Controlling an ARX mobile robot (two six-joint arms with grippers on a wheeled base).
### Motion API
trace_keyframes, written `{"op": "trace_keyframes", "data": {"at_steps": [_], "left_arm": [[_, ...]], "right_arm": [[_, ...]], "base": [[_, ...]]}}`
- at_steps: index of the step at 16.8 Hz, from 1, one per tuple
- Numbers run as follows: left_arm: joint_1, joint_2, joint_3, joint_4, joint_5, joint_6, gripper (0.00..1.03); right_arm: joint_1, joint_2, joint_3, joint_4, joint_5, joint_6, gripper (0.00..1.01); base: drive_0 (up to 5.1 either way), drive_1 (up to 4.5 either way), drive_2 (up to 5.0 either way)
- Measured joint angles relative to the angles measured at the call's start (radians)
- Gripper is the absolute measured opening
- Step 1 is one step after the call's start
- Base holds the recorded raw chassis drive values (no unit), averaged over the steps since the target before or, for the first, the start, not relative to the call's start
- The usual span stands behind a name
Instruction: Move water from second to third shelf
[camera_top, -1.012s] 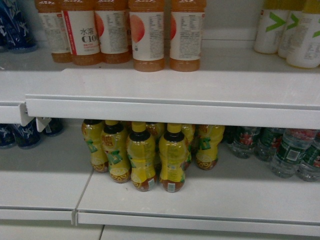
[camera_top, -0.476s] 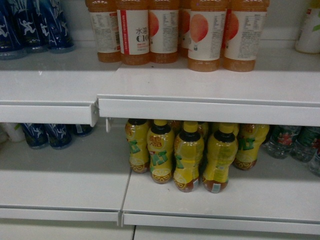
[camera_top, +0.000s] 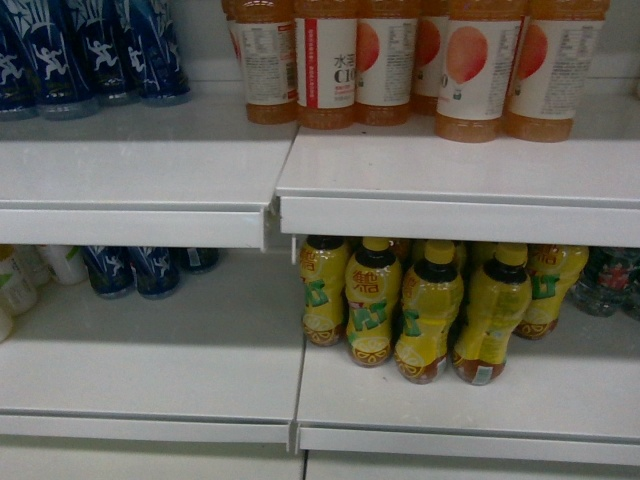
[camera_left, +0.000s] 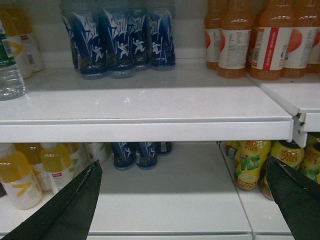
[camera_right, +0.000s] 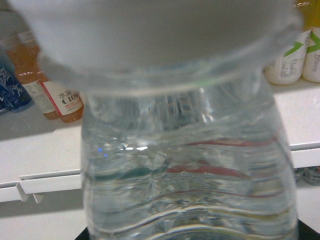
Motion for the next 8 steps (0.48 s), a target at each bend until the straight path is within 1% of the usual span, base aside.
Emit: {"op": "trace_keyframes", "data": {"at_steps": [8], "left_arm": [[0.000,0.000,0.000,0.000,0.000,0.000,0.98]], "right_arm": [[0.000,-0.002,0.000,-0.003,0.000,0.000,0.44]], "base": [[-4.3,2.08,2.1]]}}
